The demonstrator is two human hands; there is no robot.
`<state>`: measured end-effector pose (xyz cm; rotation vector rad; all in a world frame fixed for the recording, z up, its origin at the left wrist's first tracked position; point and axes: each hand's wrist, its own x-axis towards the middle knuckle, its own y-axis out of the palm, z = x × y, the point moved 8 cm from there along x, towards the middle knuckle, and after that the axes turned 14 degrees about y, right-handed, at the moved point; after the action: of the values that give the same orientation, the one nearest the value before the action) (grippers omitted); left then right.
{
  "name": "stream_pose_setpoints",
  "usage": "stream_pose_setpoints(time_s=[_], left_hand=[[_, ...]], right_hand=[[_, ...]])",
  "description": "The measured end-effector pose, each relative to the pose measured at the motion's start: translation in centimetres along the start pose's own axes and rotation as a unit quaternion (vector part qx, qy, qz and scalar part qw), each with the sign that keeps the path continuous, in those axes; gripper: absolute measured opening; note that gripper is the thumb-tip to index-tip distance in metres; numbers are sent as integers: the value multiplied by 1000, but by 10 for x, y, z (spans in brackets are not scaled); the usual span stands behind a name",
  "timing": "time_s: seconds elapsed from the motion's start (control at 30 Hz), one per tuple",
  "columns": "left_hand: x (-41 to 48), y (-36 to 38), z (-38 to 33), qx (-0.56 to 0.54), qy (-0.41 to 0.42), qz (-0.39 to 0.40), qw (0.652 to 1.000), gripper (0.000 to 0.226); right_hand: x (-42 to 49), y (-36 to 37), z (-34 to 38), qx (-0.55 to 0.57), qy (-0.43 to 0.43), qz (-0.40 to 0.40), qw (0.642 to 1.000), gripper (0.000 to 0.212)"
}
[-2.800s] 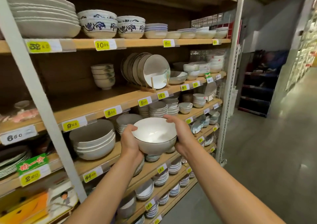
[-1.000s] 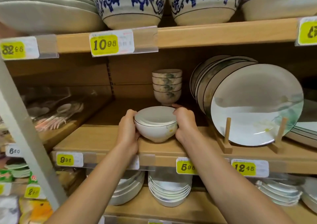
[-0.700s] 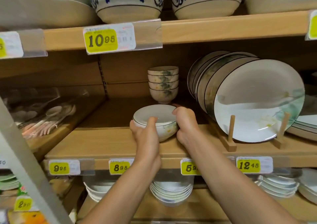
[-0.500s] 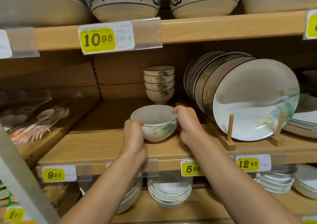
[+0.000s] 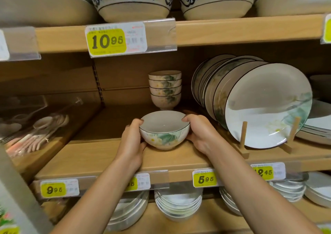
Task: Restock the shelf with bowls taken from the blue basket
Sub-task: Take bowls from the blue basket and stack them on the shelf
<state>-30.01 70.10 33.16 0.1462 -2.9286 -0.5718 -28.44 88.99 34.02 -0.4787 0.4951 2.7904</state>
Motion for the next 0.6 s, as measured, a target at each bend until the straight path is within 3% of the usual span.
stream_pose_setpoints(time_s=[0.13, 0.2, 0.27, 0.43, 0.6], left_hand=[[-12, -6, 4, 37, 31, 80, 996, 38], [-13, -8, 3, 34, 32, 97, 994, 37], [-10, -3, -1, 22, 30, 118, 992, 37], [0, 24, -24, 27, 55, 170, 984, 35], [44, 57, -79, -9, 96, 126, 987, 20]], right_hand=[[-7, 1, -12, -31, 7, 69, 997, 42], [-8, -4, -18, -16, 5, 82, 997, 63], [-11, -3, -18, -4, 0, 89, 996, 71], [-18, 15, 4, -50, -45, 35, 997, 51], [-4, 42, 75, 30, -108, 19, 994, 33]])
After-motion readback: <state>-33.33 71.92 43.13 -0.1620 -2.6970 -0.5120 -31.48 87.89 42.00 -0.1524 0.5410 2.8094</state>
